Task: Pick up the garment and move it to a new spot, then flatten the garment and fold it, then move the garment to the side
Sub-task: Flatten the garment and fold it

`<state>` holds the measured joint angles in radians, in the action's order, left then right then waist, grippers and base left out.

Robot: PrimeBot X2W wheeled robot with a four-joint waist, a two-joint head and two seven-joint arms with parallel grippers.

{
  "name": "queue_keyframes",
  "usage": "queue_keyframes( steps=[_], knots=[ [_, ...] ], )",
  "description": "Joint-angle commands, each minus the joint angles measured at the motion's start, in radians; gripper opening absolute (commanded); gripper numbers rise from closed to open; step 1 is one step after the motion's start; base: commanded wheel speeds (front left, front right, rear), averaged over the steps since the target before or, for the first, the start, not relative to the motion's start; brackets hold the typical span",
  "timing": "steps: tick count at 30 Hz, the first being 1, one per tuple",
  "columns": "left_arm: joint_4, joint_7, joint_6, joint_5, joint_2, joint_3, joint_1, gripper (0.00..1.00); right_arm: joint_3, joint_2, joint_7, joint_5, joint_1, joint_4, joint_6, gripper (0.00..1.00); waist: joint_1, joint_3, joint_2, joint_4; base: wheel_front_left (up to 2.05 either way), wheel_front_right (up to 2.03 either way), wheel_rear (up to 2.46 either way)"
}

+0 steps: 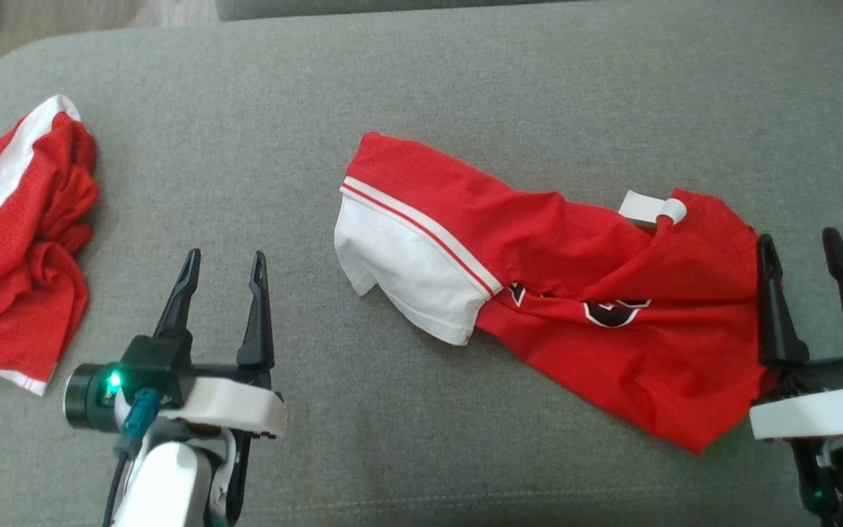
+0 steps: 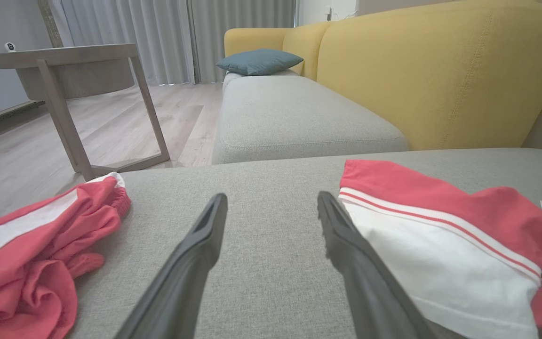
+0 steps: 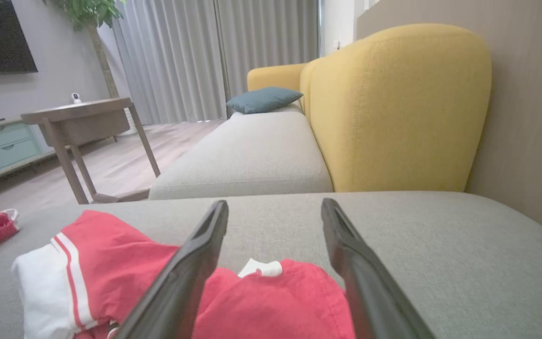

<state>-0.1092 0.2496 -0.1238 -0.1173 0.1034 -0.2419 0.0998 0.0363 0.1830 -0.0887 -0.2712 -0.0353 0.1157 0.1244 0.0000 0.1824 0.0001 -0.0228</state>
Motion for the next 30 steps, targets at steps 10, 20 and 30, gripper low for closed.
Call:
queue_keyframes(
  steps=[10,20,30],
  knots=[
    [0.026,0.008,-0.009,0.0,0.027,0.031,-0.01,1.0,-0.018,-0.02,0.014,0.006,-0.015,0.064,0.006,1.0,0.0,-0.017,-0.0001,-0.003,0.0,0.0,0.0],
    [0.006,-0.034,0.019,0.005,0.031,-0.017,0.028,1.0,-0.026,-0.02,0.023,-0.008,-0.01,0.061,0.006,1.0,0.0,-0.003,-0.0001,-0.003,0.0,0.0,0.0],
    [-0.171,-0.237,0.145,-0.081,-0.007,-0.099,0.165,1.0,-0.05,-0.014,0.027,-0.023,0.019,0.054,0.006,1.0,0.0,0.047,-0.0001,-0.036,0.0,0.0,0.0]
  ],
)
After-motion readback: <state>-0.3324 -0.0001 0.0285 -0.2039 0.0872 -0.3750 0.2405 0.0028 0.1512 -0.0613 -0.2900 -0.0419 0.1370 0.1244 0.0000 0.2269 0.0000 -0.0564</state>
